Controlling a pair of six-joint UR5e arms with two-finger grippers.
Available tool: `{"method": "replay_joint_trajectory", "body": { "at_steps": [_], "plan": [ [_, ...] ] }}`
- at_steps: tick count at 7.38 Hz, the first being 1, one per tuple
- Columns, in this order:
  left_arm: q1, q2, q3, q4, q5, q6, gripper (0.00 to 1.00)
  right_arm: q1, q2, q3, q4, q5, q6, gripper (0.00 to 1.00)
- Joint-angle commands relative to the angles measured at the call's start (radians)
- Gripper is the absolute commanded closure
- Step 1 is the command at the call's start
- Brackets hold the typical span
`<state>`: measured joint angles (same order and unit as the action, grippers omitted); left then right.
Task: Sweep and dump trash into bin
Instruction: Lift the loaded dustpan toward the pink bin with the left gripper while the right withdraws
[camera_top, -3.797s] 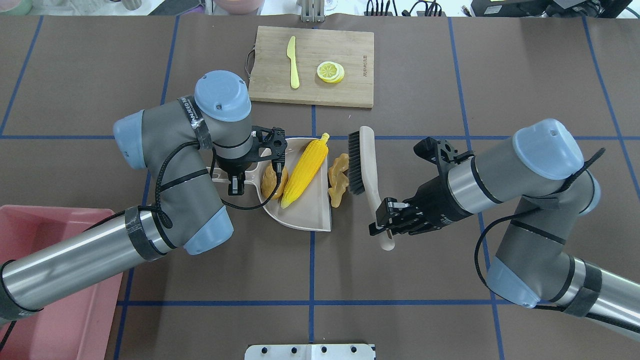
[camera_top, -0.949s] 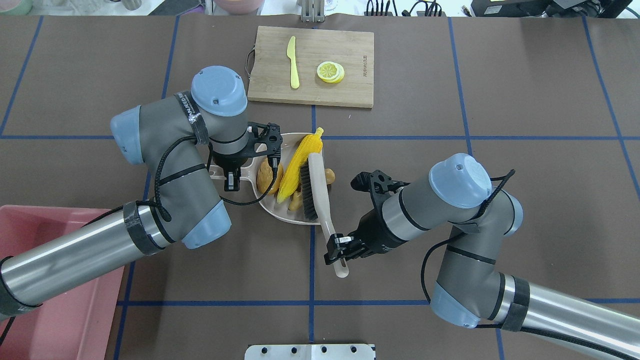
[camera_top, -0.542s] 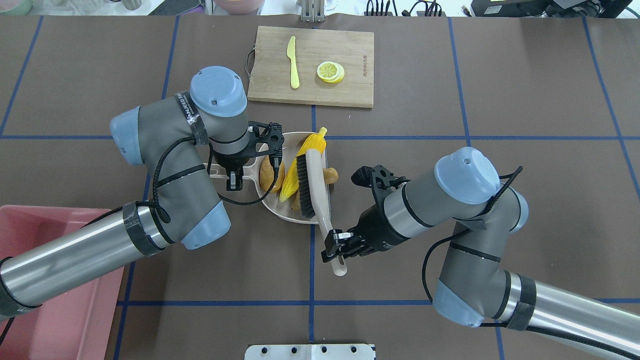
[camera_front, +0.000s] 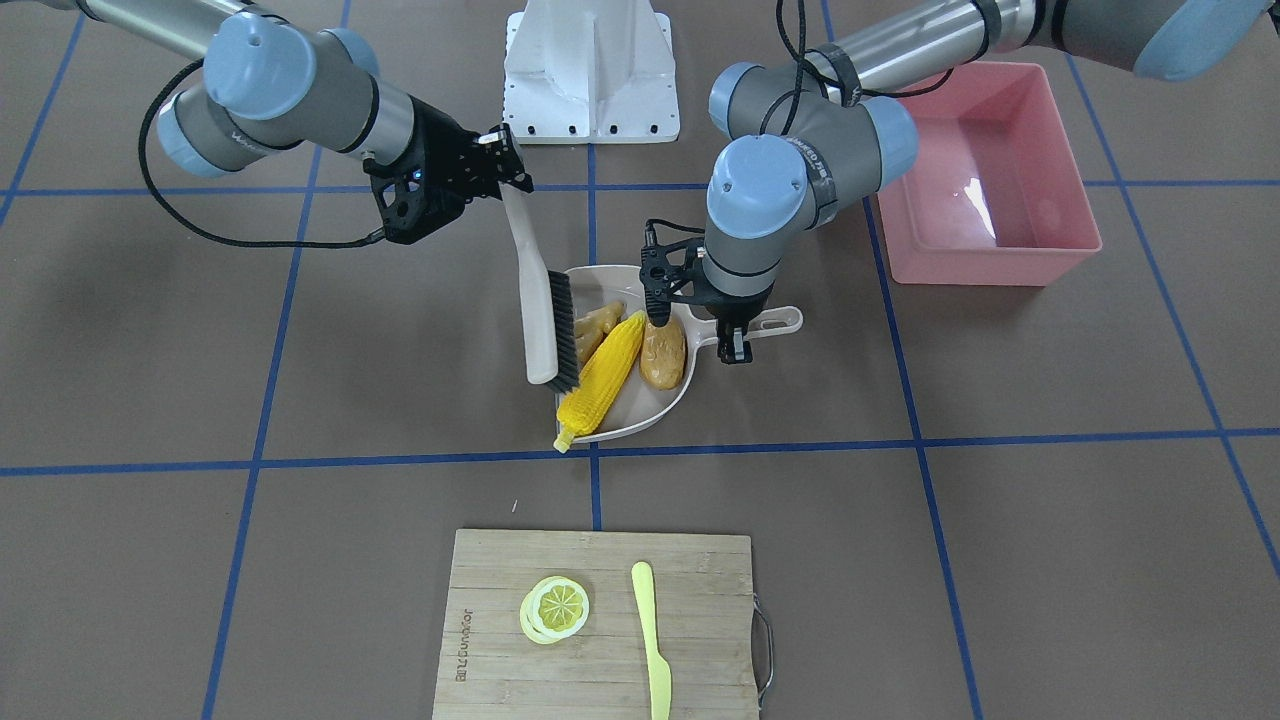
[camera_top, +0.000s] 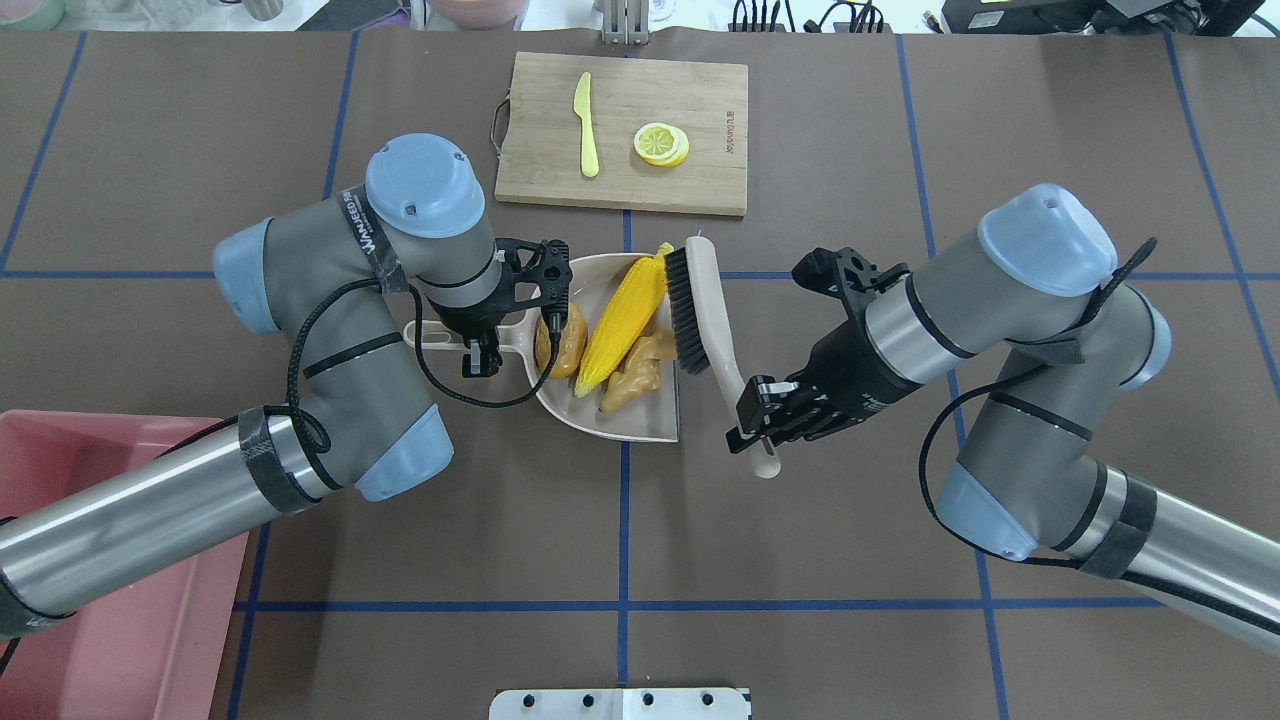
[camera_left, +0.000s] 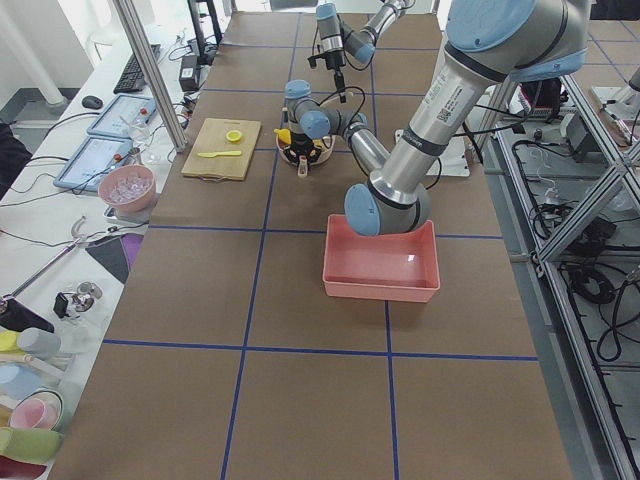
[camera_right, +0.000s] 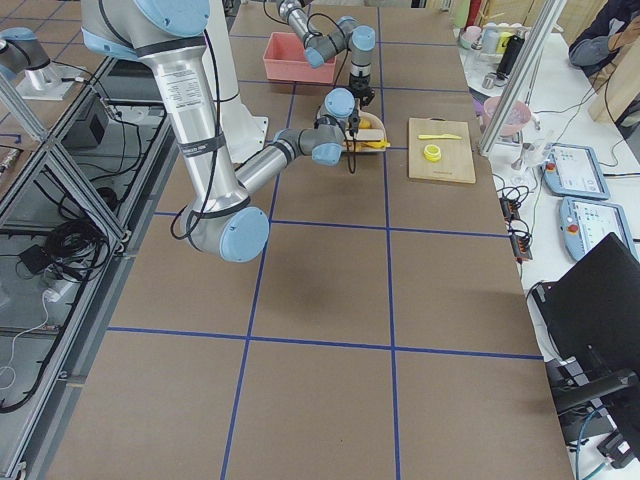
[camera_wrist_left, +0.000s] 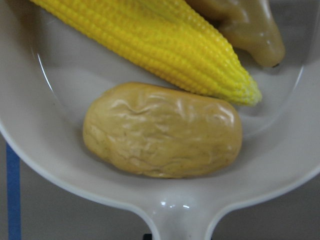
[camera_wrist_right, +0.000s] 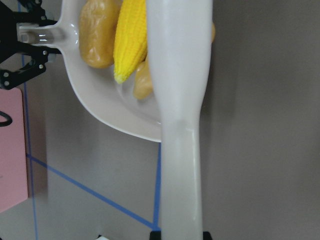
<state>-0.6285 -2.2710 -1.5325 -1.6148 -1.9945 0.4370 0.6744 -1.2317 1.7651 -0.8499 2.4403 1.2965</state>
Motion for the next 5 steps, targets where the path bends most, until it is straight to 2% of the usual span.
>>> {"method": "replay_joint_trajectory", "body": {
  "at_steps": [1, 3, 5],
  "plan": [
    [-0.007, 0.014, -0.023, -0.097, -0.003, -0.075, 1.0, 0.17, -0.084, -0.021, -0.011, 0.087, -0.148, 1.0],
    [-0.037, 0.056, -0.087, -0.108, -0.006, -0.095, 1.0, 0.313, -0.176, -0.055, -0.009, 0.137, -0.267, 1.0],
    [-0.152, 0.135, -0.226, -0.08, -0.035, -0.1, 1.0, 0.368, -0.292, -0.052, -0.012, 0.131, -0.278, 1.0]
  ]
}}
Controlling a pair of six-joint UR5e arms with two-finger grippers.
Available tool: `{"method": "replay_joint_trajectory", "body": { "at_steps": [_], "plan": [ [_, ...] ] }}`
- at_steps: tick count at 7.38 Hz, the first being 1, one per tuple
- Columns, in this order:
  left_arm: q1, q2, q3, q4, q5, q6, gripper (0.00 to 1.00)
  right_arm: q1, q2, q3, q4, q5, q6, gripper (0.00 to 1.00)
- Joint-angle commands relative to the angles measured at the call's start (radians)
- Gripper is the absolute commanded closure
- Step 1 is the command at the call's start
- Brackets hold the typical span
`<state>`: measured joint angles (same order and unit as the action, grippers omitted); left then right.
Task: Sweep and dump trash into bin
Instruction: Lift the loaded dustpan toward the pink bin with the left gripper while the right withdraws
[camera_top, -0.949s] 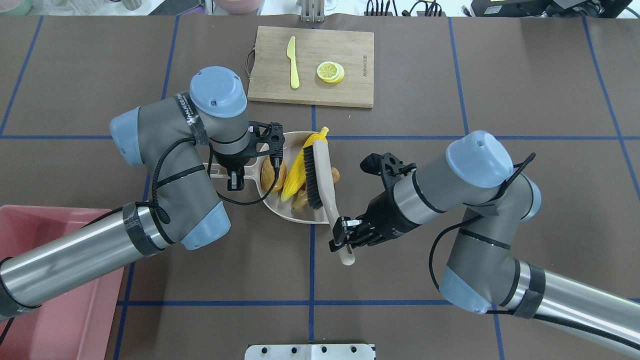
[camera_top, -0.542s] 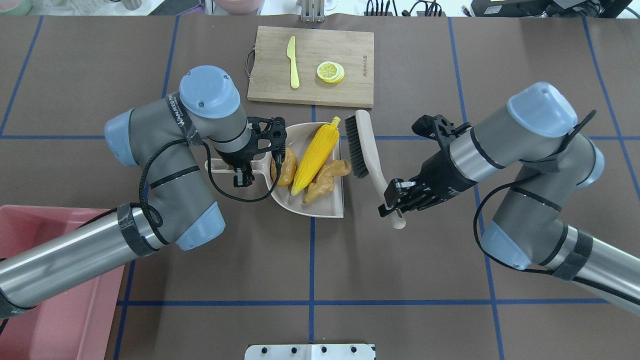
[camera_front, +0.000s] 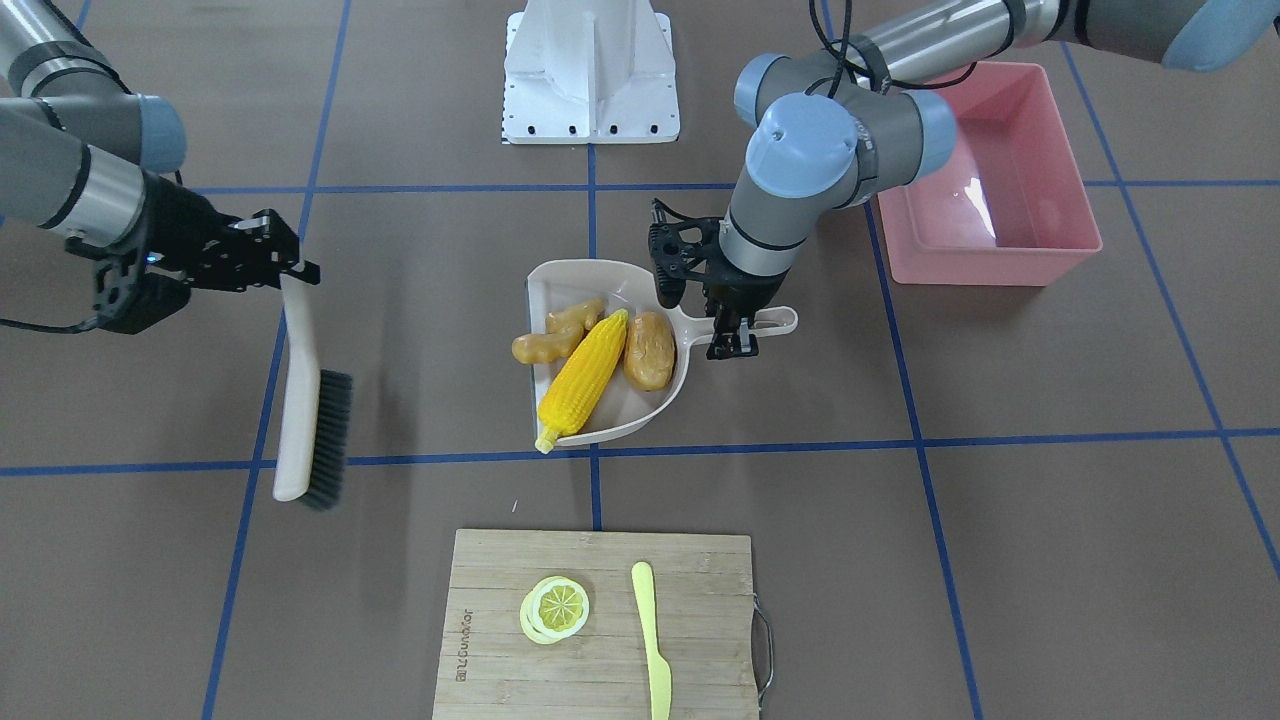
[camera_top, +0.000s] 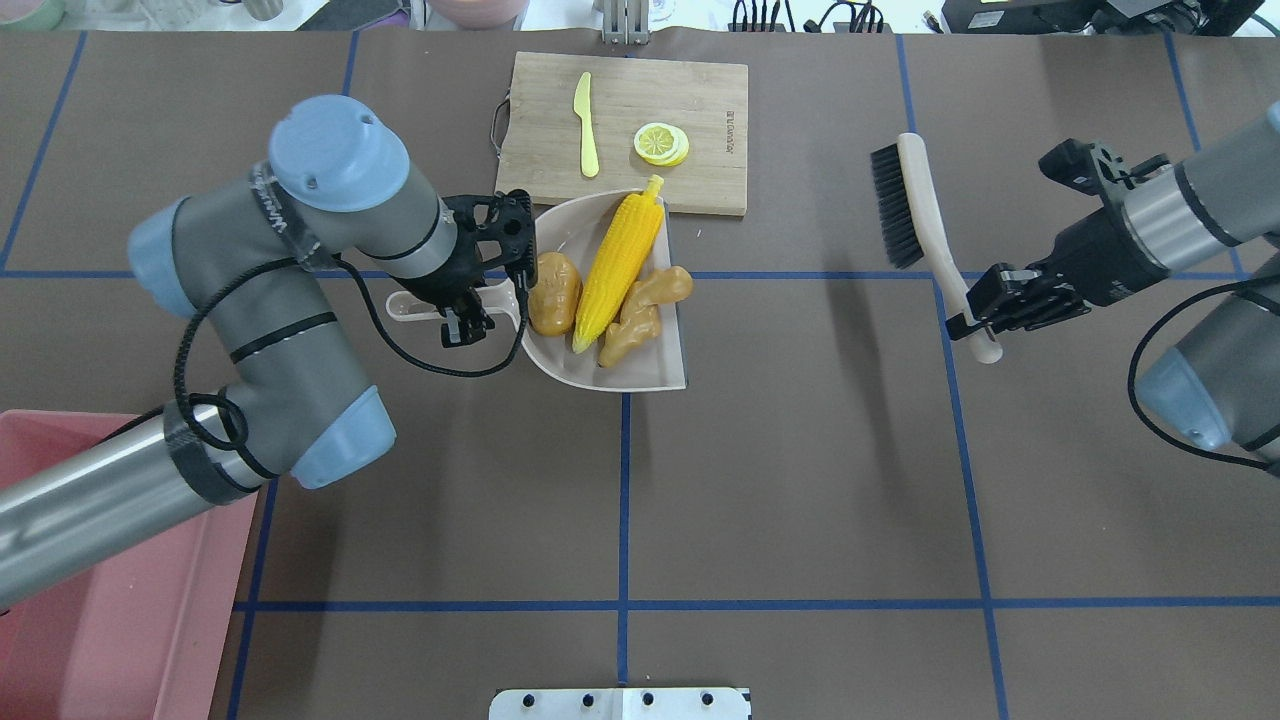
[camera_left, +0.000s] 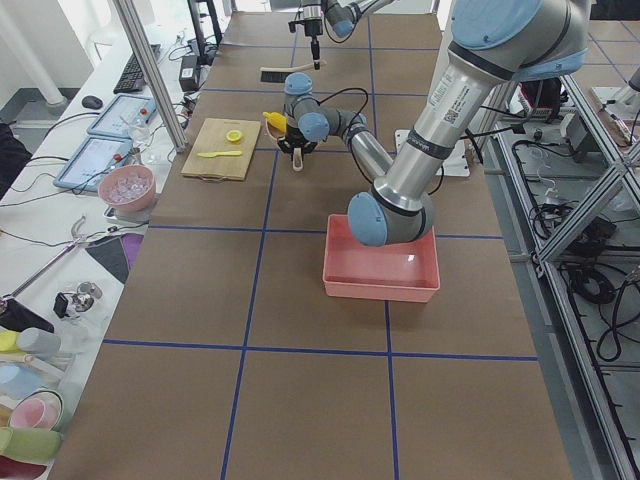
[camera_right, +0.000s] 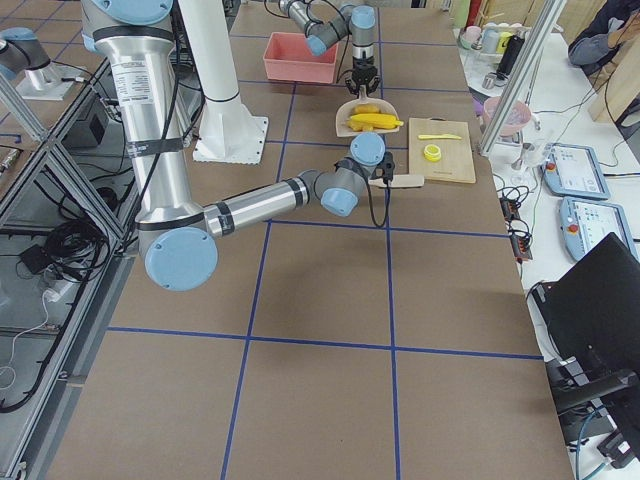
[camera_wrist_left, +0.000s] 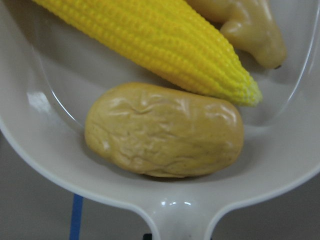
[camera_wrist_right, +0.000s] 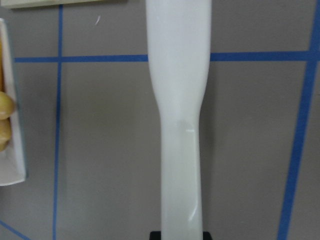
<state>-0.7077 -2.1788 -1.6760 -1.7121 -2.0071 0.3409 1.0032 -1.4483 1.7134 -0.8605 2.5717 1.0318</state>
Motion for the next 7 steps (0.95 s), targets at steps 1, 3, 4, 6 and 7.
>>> {"method": "replay_joint_trajectory", "body": {
  "at_steps": [1, 3, 4, 6, 7],
  "plan": [
    [-0.119, 0.048, -0.143, 0.113, -0.089, 0.003, 1.0, 0.052, -0.14, 0.002, -0.002, -0.007, -0.042, 1.0],
    [-0.148, 0.075, -0.299, 0.319, -0.09, 0.009, 1.0, 0.077, -0.245, -0.001, -0.003, -0.014, -0.161, 1.0],
    [-0.15, 0.103, -0.351, 0.383, -0.084, 0.01, 1.0, 0.09, -0.256, -0.001, -0.003, -0.033, -0.206, 1.0],
    [-0.15, 0.203, -0.489, 0.504, -0.082, 0.032, 1.0, 0.113, -0.203, 0.031, -0.068, -0.033, -0.21, 1.0],
    [-0.154, 0.267, -0.54, 0.511, -0.082, 0.062, 1.0, 0.145, -0.097, 0.07, -0.21, -0.022, -0.21, 1.0]
  ]
}}
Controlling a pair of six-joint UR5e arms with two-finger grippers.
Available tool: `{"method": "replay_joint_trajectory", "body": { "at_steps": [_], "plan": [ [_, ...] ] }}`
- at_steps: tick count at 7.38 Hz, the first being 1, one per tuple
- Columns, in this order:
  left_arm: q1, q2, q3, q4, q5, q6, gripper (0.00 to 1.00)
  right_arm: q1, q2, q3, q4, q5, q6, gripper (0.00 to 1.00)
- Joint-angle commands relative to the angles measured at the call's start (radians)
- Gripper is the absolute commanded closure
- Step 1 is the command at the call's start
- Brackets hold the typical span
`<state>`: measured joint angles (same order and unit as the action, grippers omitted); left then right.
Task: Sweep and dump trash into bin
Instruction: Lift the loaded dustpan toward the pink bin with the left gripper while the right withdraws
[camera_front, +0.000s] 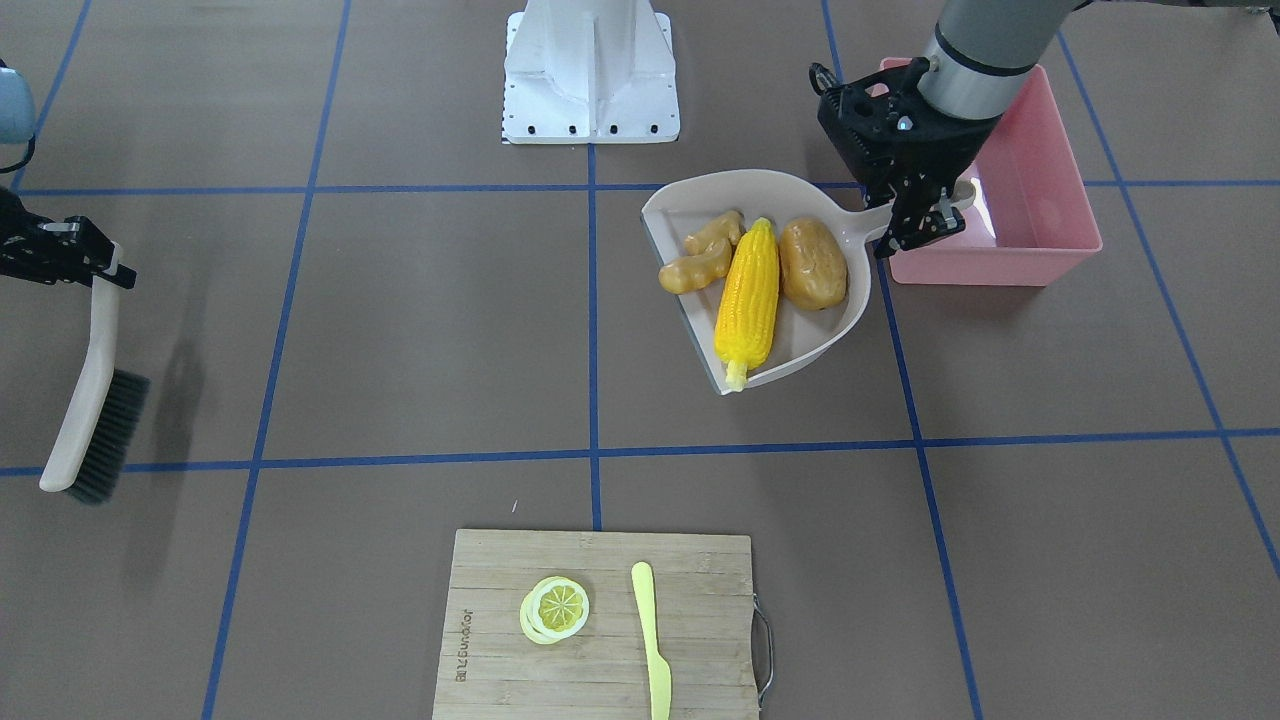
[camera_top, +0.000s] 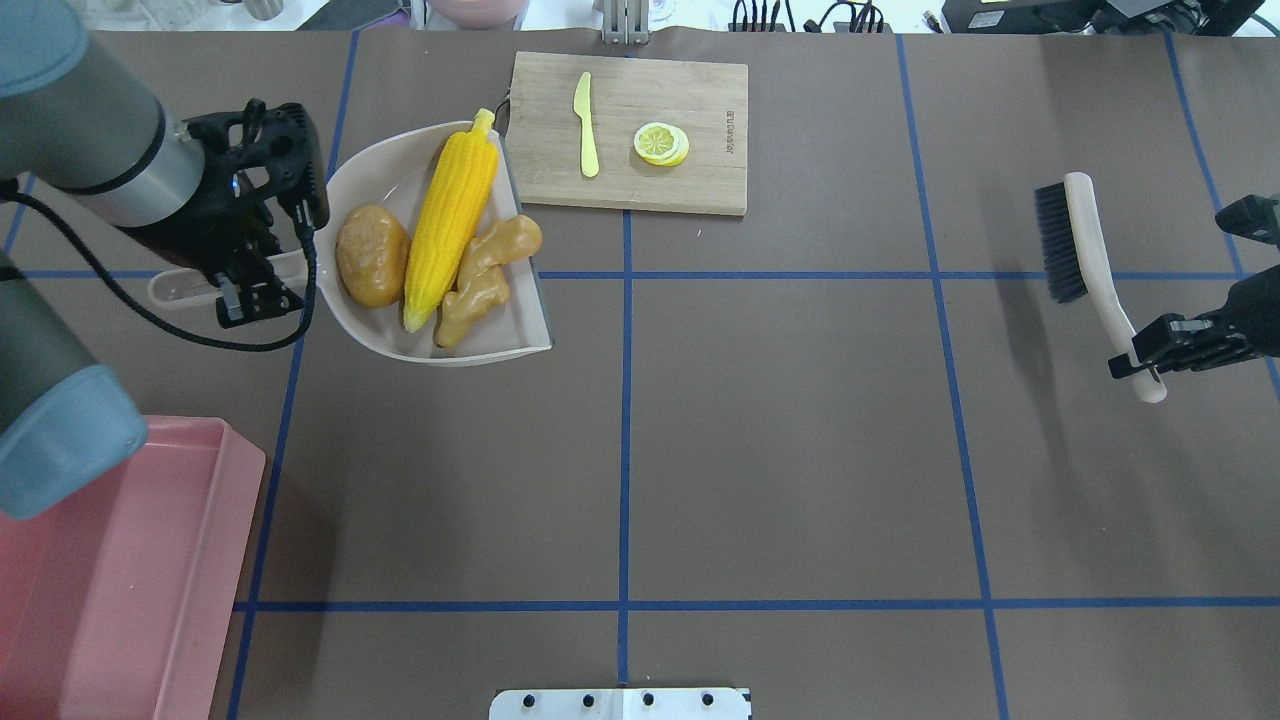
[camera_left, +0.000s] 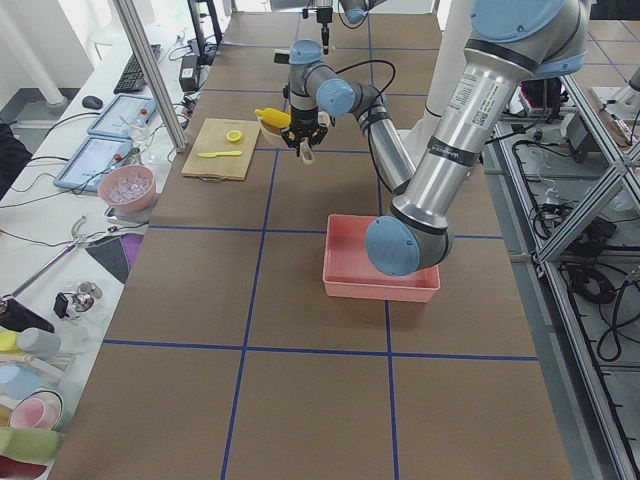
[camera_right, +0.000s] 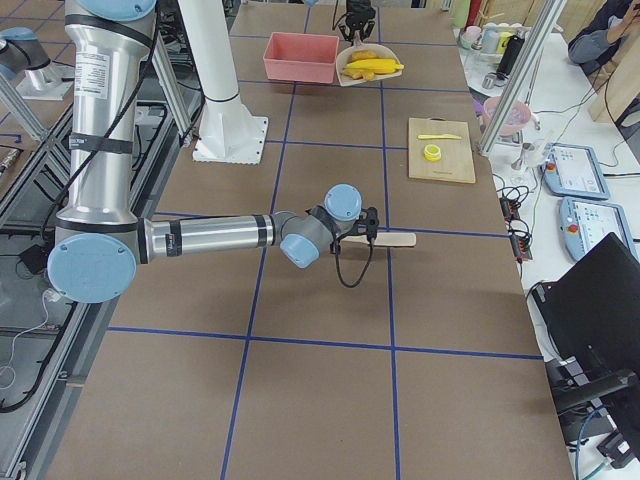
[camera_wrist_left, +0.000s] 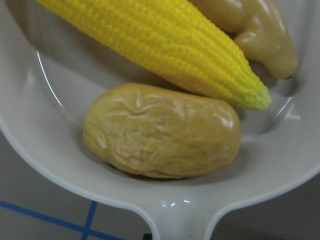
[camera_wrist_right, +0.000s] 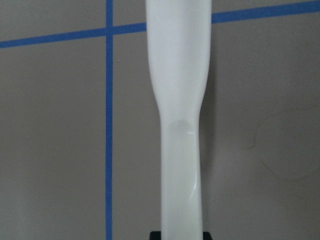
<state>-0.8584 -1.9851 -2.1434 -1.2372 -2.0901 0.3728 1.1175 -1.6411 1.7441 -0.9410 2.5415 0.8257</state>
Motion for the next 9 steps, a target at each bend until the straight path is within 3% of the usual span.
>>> {"method": "replay_joint_trajectory", "body": {
  "at_steps": [1, 3, 6, 8, 9],
  "plan": [
    [-0.005, 0.159, -0.145, 0.036, 0.001, 0.035, 1.0, 0.044, 0.222, 0.057, -0.268, 0.006, -0.005, 1.0],
    [-0.005, 0.292, -0.258, 0.027, 0.039, 0.087, 1.0, 0.028, 0.248, 0.049, -0.353, -0.085, -0.173, 1.0],
    [-0.007, 0.509, -0.348, -0.114, 0.041, 0.124, 1.0, 0.067, 0.213, 0.064, -0.656, -0.179, -0.516, 1.0],
    [-0.025, 0.677, -0.331, -0.335, 0.038, 0.129, 1.0, 0.065, 0.029, 0.144, -0.693, -0.321, -0.696, 1.0],
    [-0.03, 0.712, -0.325, -0.405, 0.039, 0.127, 1.0, 0.07, -0.058, 0.197, -0.693, -0.323, -0.689, 1.0]
  ]
}}
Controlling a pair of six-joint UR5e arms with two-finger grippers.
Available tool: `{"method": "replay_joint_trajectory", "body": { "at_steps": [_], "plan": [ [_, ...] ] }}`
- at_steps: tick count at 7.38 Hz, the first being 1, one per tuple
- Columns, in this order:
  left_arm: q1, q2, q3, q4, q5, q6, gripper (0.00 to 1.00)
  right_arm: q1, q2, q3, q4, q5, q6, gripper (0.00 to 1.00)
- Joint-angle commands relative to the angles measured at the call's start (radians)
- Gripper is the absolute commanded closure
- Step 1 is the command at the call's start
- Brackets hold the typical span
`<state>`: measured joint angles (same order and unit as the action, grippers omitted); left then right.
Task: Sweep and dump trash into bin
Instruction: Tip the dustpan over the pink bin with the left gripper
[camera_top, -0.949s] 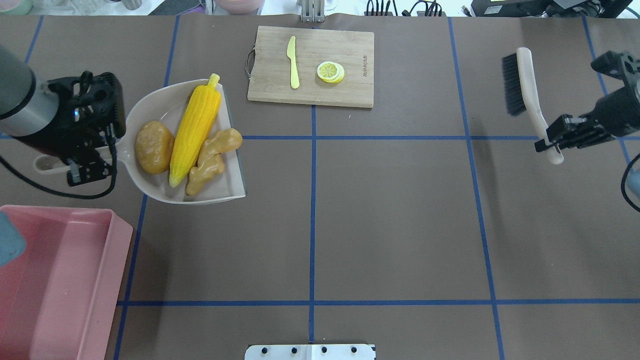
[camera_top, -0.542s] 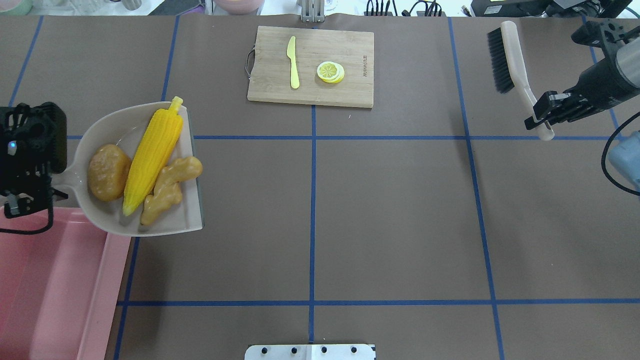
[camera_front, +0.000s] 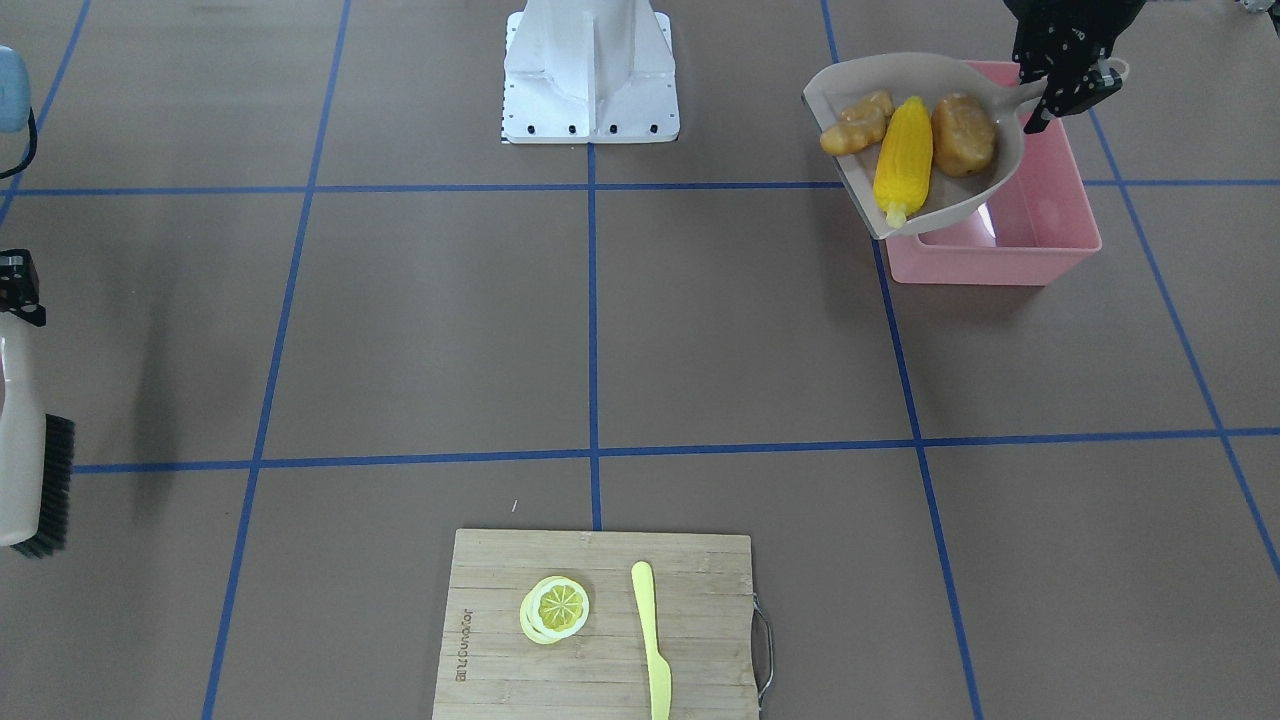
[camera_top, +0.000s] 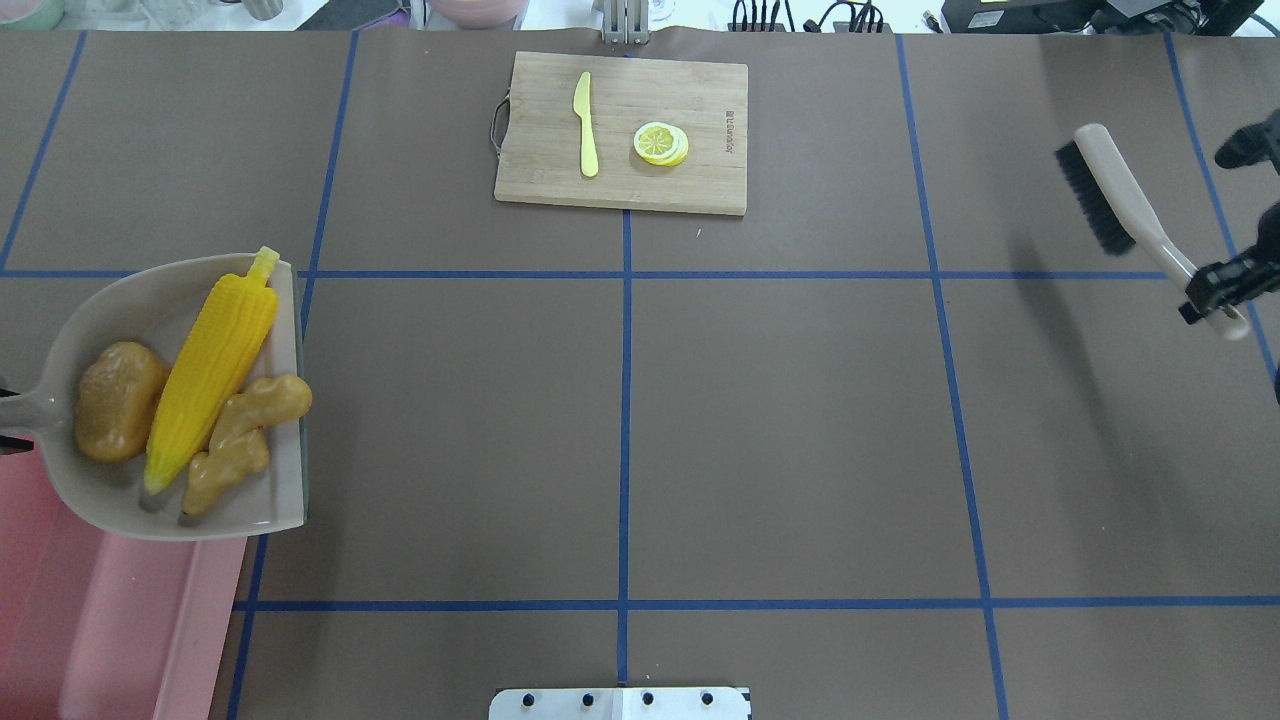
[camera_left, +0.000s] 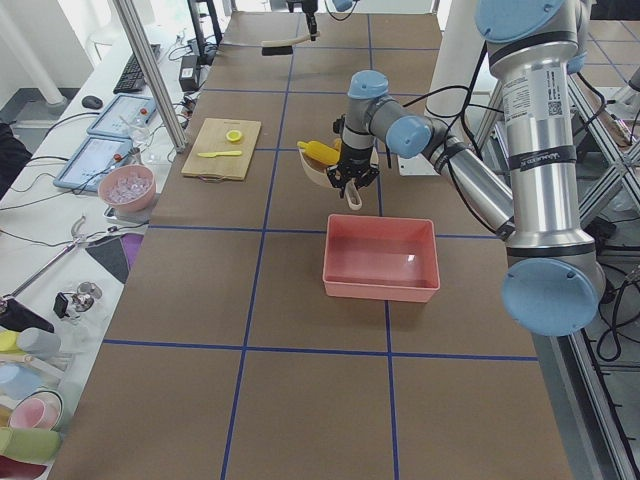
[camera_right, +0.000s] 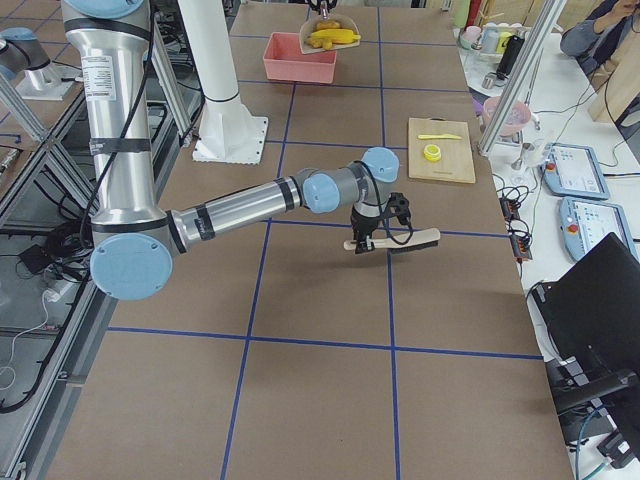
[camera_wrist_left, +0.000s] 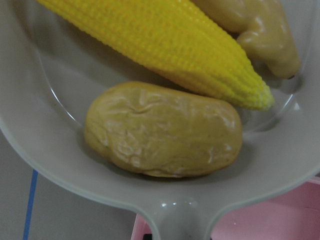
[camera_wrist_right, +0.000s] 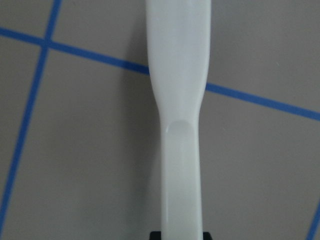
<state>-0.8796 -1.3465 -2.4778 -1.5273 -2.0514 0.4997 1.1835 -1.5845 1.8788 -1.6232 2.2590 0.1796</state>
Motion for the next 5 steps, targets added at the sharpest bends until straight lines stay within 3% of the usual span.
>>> {"method": "replay_joint_trajectory", "body": {
  "at_steps": [1, 3, 5],
  "plan": [
    [-0.021, 0.125, 0.011, -0.146, -0.001, 0.022, 1.0, 0.002, -0.176, 0.081, -0.006, -0.036, -0.028, 1.0],
    [-0.03, 0.231, 0.031, -0.279, -0.006, 0.049, 1.0, 0.001, -0.215, 0.111, -0.001, 0.011, 0.166, 1.0],
    [-0.044, 0.303, 0.086, -0.445, -0.01, 0.051, 1.0, -0.001, -0.276, 0.134, -0.001, 0.033, 0.178, 1.0]
  ]
}}
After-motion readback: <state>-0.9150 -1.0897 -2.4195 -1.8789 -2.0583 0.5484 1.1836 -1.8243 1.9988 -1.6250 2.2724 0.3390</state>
